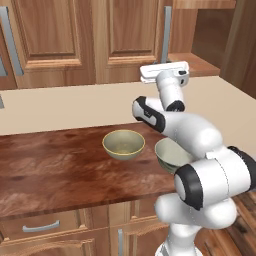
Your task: Open the cabinet. Pick the bowls from the counter and place them in the cabinet. Then close the cabinet.
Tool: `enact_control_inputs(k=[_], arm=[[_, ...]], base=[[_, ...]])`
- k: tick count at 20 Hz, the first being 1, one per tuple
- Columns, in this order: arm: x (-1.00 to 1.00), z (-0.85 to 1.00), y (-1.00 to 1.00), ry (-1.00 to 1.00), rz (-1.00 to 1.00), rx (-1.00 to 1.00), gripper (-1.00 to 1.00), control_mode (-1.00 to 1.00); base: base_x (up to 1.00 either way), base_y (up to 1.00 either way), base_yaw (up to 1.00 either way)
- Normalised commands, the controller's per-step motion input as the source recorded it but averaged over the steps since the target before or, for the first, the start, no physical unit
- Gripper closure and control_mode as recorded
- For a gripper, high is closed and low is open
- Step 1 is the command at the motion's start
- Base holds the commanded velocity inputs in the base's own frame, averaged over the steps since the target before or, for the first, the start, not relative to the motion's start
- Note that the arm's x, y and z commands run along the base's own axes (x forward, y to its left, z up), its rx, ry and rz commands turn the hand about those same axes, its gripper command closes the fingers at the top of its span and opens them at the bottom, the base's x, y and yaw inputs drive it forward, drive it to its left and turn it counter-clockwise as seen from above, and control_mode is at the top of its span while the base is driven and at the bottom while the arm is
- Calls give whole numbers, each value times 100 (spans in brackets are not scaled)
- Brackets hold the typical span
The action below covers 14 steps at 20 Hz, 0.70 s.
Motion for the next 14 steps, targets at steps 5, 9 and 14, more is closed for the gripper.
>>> enact_control_inputs(k=[5,9,14], arm=[[61,-1,-37,0,1,1,100,-100],[49,-12,-95,0,13,14,100,-100],[67,-25,-57,0,19,12,100,-100]], base=[[0,0,0],[0,0,0],[0,0,0]])
